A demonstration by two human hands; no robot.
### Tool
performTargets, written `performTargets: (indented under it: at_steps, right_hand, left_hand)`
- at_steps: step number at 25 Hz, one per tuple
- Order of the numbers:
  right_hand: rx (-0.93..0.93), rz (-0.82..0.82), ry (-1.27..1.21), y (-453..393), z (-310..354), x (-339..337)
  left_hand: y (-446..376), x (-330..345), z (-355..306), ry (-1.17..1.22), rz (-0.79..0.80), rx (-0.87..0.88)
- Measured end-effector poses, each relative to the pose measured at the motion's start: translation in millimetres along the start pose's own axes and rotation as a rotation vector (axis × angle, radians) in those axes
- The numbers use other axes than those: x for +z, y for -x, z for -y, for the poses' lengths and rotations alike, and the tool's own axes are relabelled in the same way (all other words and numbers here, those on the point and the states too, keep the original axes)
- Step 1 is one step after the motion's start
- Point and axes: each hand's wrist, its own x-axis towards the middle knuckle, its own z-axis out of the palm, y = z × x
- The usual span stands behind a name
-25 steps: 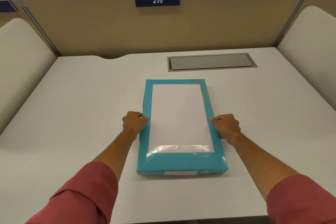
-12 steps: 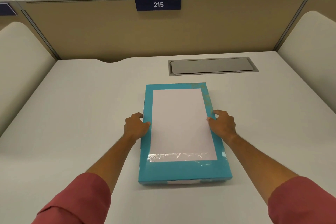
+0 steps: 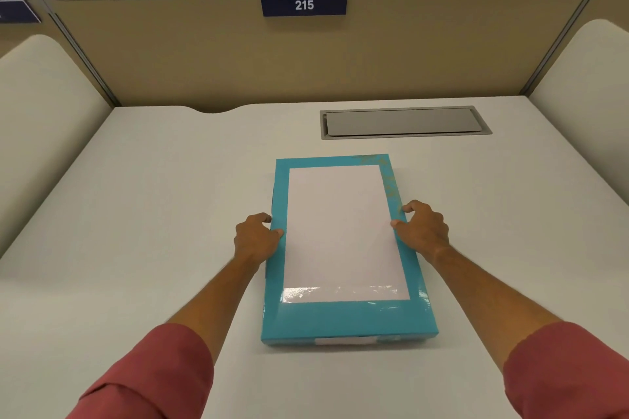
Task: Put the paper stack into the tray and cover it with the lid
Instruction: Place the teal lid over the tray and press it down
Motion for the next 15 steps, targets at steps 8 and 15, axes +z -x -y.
performTargets:
  at_steps: [8,15]
  right_hand:
    - [-0.291,0.123,0.271,12,19,18]
    - [-0.348,0.209,0.496,6,19,27]
  left_hand:
    - [14,5,-21,-0.375,0.088,0.408]
    - [15,18,-20,-0.626,0.218,0.403]
